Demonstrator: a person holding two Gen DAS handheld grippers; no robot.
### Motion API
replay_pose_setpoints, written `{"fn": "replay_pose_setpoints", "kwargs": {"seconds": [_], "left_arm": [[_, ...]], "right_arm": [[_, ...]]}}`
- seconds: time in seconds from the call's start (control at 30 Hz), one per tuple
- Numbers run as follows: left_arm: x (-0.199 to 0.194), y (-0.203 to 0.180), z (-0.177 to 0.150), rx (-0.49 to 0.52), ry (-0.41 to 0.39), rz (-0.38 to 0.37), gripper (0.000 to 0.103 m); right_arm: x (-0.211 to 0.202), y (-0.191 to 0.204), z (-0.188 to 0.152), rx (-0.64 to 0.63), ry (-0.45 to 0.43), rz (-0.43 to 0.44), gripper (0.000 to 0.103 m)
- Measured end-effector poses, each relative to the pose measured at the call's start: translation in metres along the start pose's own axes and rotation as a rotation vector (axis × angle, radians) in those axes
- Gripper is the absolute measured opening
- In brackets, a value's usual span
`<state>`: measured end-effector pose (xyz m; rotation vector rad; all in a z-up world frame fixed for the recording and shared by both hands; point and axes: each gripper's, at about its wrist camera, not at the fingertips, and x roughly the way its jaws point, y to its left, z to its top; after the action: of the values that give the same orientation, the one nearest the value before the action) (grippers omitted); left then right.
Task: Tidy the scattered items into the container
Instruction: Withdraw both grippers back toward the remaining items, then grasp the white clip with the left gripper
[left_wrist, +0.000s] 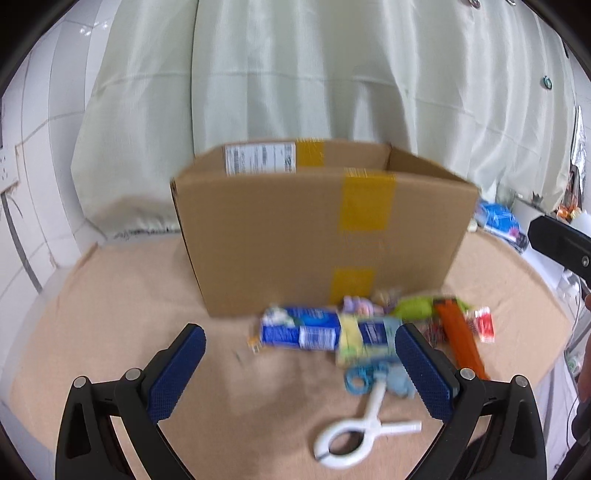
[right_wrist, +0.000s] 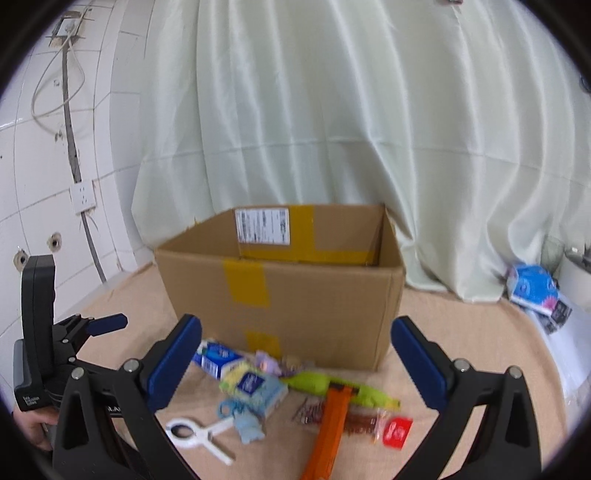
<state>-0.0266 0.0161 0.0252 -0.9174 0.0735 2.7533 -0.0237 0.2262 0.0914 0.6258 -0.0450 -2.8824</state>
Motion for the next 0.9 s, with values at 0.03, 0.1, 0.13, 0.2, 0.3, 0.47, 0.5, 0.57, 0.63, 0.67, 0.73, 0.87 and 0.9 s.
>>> {"fn": "replay_pose_setpoints", "kwargs": {"seconds": [0.03,0.1,0.13,0.2,0.3,0.47,0.5,0.57,0.63,0.67,0.73,0.87,0.9], "left_arm": [[0.002,-0.002,-0.007,-0.005,0.006,-0.004,0.103],[0.004,-0.005,-0.019,-0.008,0.015,-0.007,0.103],[0.007,-0.007,-0.024,-0.008,0.026,-0.003,0.103],[0.012,-0.010,-0.033,-0.012,0.049,-0.009,0.103],[0.013,-0.013,-0.045,-0.007,0.057,-0.015,0.103],[0.012,-0.020,-0.062,-0.001,0.062,-0.023,0.103],[0.012,-0.020,-0.065,-0.002,0.060,-0.024,0.103],[0.013,-0.021,-0.070,0.003,0.069,-0.025,0.103],[0.015,-0.020,-0.075,0.008,0.074,-0.025,0.103],[0.016,-0.019,-0.077,0.009,0.077,-0.023,0.103],[0.017,-0.017,-0.082,0.005,0.072,-0.028,0.103],[0.025,-0.013,-0.092,0.031,0.103,-0.045,0.103],[0.027,-0.013,-0.095,0.038,0.113,-0.044,0.103]], "right_arm": [[0.000,0.000,-0.006,0.002,0.007,0.005,0.103],[0.000,-0.001,-0.016,0.006,0.020,0.001,0.103],[0.001,-0.002,-0.021,0.009,0.027,-0.002,0.103],[0.003,-0.004,-0.032,0.018,0.047,0.002,0.103],[0.009,-0.009,-0.047,0.029,0.089,-0.002,0.103],[0.018,-0.017,-0.073,0.031,0.142,-0.023,0.103],[0.020,-0.019,-0.077,0.037,0.151,-0.023,0.103],[0.024,-0.022,-0.084,0.043,0.168,-0.023,0.103],[0.025,-0.023,-0.090,0.045,0.173,-0.031,0.103],[0.025,-0.024,-0.092,0.048,0.175,-0.033,0.103],[0.026,-0.024,-0.096,0.053,0.182,-0.029,0.103],[0.029,-0.022,-0.101,0.052,0.195,-0.030,0.103],[0.029,-0.022,-0.102,0.052,0.198,-0.028,0.103]]}}
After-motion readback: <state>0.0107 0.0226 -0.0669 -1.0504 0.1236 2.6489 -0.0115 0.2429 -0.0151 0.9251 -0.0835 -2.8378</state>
